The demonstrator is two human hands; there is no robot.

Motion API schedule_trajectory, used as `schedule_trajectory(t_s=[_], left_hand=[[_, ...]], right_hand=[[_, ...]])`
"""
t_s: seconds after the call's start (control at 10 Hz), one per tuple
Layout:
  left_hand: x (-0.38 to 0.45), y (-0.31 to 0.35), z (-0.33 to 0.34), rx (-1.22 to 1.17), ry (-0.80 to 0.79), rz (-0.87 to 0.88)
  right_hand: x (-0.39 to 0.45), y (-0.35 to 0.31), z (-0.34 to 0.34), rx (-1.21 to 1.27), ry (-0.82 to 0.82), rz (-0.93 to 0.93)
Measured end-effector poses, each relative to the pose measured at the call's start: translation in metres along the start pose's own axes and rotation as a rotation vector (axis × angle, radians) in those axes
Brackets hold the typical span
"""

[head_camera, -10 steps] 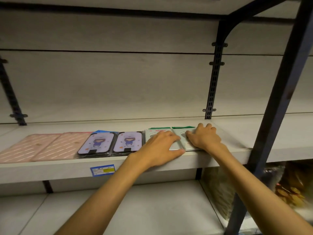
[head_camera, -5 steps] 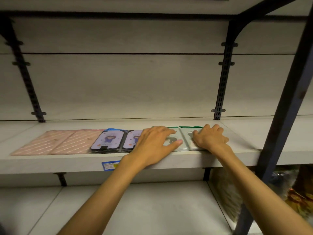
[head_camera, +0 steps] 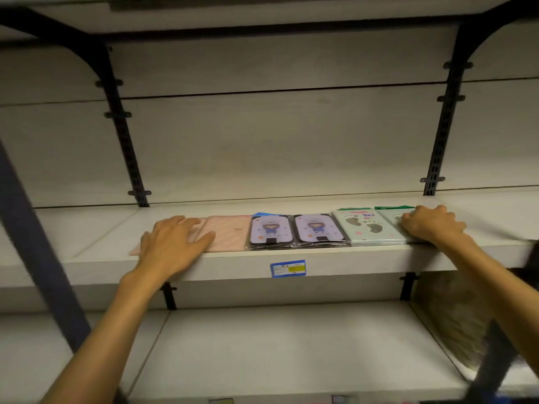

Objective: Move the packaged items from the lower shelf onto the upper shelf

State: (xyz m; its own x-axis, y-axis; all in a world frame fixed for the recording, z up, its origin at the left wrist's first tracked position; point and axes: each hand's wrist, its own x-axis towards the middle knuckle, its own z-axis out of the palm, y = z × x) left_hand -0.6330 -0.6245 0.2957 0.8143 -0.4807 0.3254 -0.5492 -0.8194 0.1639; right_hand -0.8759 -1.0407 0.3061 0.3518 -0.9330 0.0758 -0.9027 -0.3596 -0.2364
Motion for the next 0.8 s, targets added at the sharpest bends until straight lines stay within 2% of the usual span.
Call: schedule_trajectory(t_s=[0.1,0.5,0.8], left_hand=[[0.002,-0.021,0.014,0.026,-0.128,0.036],[-0.011,-0.018,0.026,0.033,-0.078,0.061],[-0.009,-0.018,0.018,-0.016,-0.126,0.041]], right_hand=[[-0.012,-0.005,0.002,0.008,0.005,0.039],[-0.023,-0.007,0.006,0.003,0.055,0.055],[-0.017,-0.007,-0.005,-0.02,0.003,-0.024]])
